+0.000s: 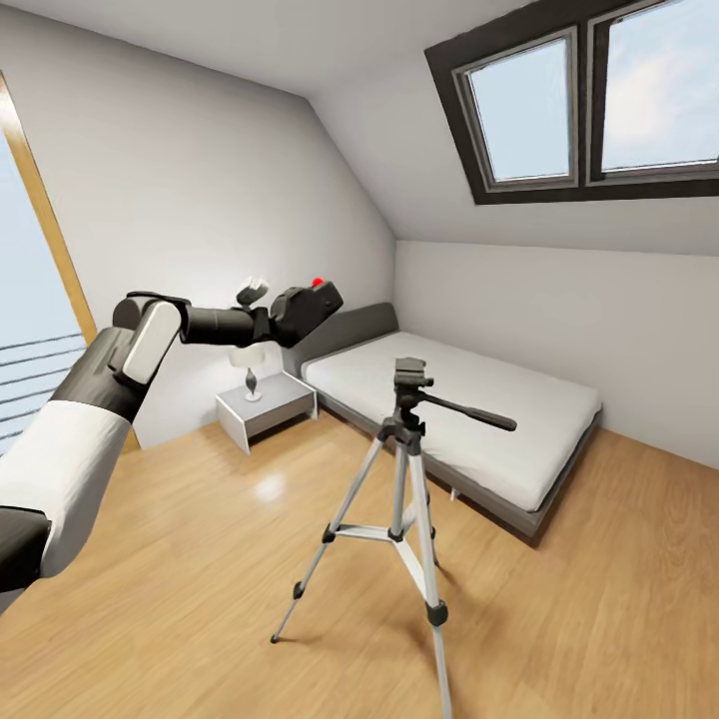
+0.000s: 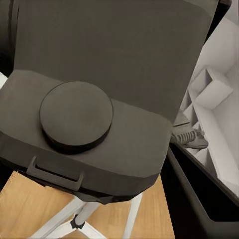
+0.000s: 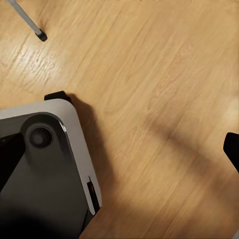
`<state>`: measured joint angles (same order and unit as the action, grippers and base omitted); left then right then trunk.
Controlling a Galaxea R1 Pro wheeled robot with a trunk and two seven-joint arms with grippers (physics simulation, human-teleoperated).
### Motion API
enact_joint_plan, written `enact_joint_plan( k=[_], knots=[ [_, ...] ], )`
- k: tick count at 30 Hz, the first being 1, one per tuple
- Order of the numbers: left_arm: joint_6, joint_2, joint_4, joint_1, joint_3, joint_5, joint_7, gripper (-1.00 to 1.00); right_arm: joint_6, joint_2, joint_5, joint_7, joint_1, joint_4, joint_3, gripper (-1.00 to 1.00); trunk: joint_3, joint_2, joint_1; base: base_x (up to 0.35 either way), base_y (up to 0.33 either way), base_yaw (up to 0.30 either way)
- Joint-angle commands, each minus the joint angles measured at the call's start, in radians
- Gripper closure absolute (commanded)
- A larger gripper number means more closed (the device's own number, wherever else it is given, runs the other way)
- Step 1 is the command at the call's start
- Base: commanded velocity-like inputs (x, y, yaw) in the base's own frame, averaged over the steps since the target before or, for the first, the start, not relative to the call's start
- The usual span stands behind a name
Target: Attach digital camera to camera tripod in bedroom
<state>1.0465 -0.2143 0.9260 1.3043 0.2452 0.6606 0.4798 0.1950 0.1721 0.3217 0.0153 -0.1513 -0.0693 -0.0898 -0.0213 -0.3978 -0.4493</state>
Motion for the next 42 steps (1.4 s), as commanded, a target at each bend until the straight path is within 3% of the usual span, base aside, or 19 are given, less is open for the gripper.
enact_joint_plan(
  k=[1, 10, 25, 42],
  knots=[
    [0.001, -0.001, 0.006, 0.001, 0.002, -0.007, 0.01, 1.0, 0.007, 0.0, 0.008, 0.002, -0.002, -0.004, -0.008, -1.0, -0.002, -0.002, -0.001, 0.028, 0.041, 0.0],
    [0.001, -0.002, 0.053, 0.001, 0.003, -0.007, 0.01, 1.0, 0.007, 0.0, 0.008, 0.002, -0.002, -0.004, -0.008, -1.0, -0.002, -0.002, -0.001, 0.011, 0.016, 0.0],
    [0.001, 0.0, 0.058, 0.001, 0.004, -0.008, 0.01, 1.0, 0.008, 0.0, 0.009, 0.002, -0.002, -0.004, -0.008, -1.0, -0.002, -0.002, -0.001, 0.005, 0.003, -0.001],
    [0.001, -0.012, 0.136, 0.001, 0.002, -0.008, 0.01, 1.0, 0.008, 0.0, 0.009, 0.002, -0.002, -0.003, -0.007, -1.0, -0.002, -0.002, -0.001, 0.223, 0.239, -0.283]
  ],
)
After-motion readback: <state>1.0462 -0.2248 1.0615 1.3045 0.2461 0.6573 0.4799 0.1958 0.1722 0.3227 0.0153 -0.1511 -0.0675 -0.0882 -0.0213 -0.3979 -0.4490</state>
